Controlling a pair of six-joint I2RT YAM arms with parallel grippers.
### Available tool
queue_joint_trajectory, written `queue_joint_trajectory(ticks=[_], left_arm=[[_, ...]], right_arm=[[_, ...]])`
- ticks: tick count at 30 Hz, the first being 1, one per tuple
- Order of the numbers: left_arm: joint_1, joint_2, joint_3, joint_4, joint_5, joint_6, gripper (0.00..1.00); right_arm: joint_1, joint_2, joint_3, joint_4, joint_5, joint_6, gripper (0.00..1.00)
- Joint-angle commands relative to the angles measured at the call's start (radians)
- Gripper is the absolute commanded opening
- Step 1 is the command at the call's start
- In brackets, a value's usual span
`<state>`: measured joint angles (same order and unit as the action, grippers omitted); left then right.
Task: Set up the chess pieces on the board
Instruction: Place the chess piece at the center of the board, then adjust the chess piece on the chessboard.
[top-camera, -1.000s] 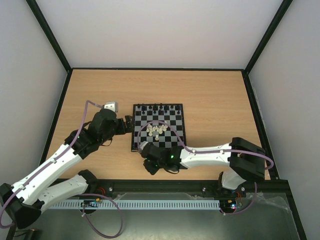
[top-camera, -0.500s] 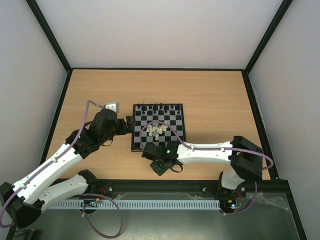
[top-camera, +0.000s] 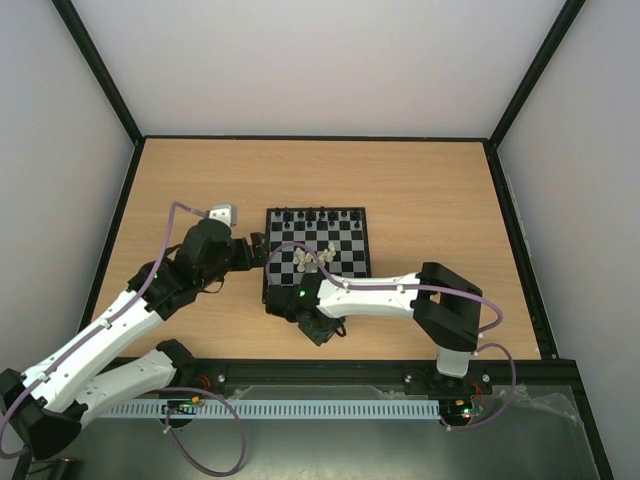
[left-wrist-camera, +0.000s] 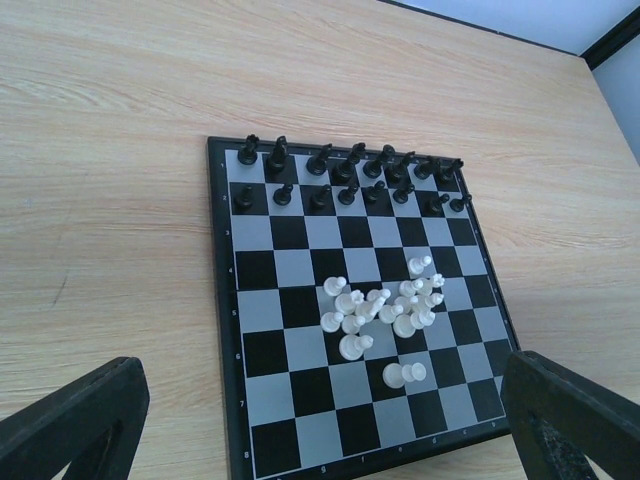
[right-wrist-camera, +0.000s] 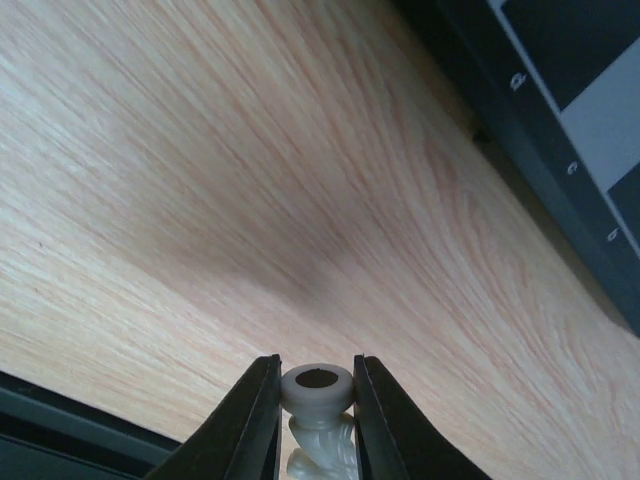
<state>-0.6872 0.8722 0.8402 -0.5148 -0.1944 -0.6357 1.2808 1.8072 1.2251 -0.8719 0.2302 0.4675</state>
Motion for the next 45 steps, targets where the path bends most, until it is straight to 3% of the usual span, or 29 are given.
queue_joint_trajectory(ticks=[1, 13, 19, 23, 26, 29, 30, 36, 37, 39, 40, 43, 45], left_arm=[[-0.003, -0.022, -0.01, -0.014, -0.01, 0.018, 0.99], [0.001, -0.035, -0.005, -0.024, -0.017, 0.04, 0.99], [0.009, -0.037, -0.007, -0.022, -0.013, 0.047, 1.0], [0.014, -0.043, -0.006, -0.026, -0.02, 0.046, 0.99], [0.018, -0.056, -0.006, -0.03, -0.036, 0.04, 0.99], [0.021, -0.05, -0.001, -0.031, -0.04, 0.035, 1.0], [0.022, -0.042, -0.001, -0.029, -0.036, 0.033, 1.0], [0.025, 0.039, -0.028, 0.033, 0.008, 0.014, 0.99], [0.025, 0.052, -0.033, 0.043, 0.009, 0.009, 1.0], [0.025, 0.071, -0.043, 0.064, 0.008, 0.001, 1.0], [0.025, 0.082, -0.045, 0.074, 0.006, -0.001, 0.99], [0.025, 0.112, -0.051, 0.092, -0.005, -0.009, 1.0], [0.025, 0.129, -0.051, 0.1, -0.011, -0.01, 1.0]], right_arm=[[-0.006, 0.069, 0.068, -0.157, 0.033, -0.053, 0.21], [-0.006, 0.266, 0.225, -0.235, -0.016, -0.137, 0.27], [-0.014, 0.232, 0.241, -0.203, 0.045, -0.114, 0.36], [-0.016, 0.117, 0.205, -0.119, 0.105, -0.054, 0.58], [-0.017, -0.039, 0.11, -0.015, 0.121, -0.007, 0.67], [-0.025, -0.232, -0.003, 0.071, 0.165, 0.064, 0.86], [-0.05, -0.29, -0.049, 0.099, 0.171, 0.091, 0.99], [-0.32, -0.584, -0.295, 0.309, 0.032, 0.133, 0.99], [-0.357, -0.596, -0.299, 0.323, 0.021, 0.12, 0.92], [-0.392, -0.583, -0.28, 0.326, 0.027, 0.092, 0.64], [-0.399, -0.564, -0.263, 0.329, 0.028, 0.077, 0.56], [-0.402, -0.489, -0.212, 0.35, -0.002, 0.036, 0.4], [-0.402, -0.425, -0.184, 0.369, -0.038, 0.016, 0.35]])
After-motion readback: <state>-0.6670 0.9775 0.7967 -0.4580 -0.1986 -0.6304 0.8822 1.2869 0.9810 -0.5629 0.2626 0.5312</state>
